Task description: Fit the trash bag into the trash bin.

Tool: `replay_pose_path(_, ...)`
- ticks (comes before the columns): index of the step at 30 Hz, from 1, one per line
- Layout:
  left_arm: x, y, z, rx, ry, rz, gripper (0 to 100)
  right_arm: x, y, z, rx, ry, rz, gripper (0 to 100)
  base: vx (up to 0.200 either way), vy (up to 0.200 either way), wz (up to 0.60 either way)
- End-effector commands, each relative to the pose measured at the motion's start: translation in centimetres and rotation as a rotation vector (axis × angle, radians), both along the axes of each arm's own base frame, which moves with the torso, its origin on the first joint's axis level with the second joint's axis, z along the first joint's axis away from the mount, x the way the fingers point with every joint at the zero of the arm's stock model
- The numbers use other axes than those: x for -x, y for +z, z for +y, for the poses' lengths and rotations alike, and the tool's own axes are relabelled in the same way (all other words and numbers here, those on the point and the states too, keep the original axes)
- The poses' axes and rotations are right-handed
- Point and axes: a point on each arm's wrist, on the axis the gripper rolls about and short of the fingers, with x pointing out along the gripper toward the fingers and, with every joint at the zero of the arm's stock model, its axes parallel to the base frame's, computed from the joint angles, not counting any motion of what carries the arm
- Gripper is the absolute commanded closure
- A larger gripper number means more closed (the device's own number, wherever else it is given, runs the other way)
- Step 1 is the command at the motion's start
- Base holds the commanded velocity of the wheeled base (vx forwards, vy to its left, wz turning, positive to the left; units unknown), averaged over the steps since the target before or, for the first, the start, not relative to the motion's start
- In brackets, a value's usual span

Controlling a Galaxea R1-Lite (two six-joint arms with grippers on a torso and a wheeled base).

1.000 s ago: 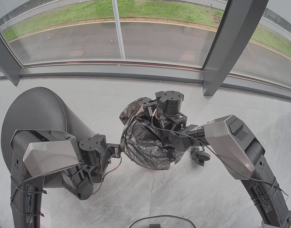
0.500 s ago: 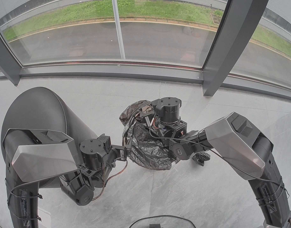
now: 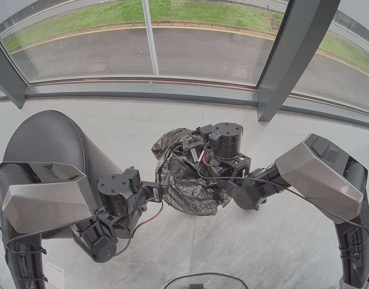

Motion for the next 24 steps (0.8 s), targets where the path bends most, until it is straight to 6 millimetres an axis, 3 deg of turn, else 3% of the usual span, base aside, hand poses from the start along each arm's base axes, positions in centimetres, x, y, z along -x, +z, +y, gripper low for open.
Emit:
replay_pose_path(1, 0.0, 1.4, 0.3, 0.025, 0.008, -0.033, 0, 2.1, 3.9, -1.0, -0.042, 0.010, -0.055, 0, 0.000, 0.000, 0.00)
replay_pose_path(7, -1.9, 0.4, 1.0, 0.014, 0.015, -0.032, 0, 2.6, 6.1, -3.1, -0.134, -0.020, -0.078, 0, 0.000, 0.000, 0.00)
replay_pose_path(14, -4.7, -0.9, 0.9, 0.020, -0.023, -0.036, 0, 1.7, 5.8, -6.2, -0.142, -0.089, -0.078, 0, 0.000, 0.000, 0.00)
replay_pose_path(24, -6.2, -0.2, 0.2, 0.018, -0.026, -0.029, 0, 1.9, 5.3, -7.1, -0.143, -0.103, -0.081, 0, 0.000, 0.000, 0.00)
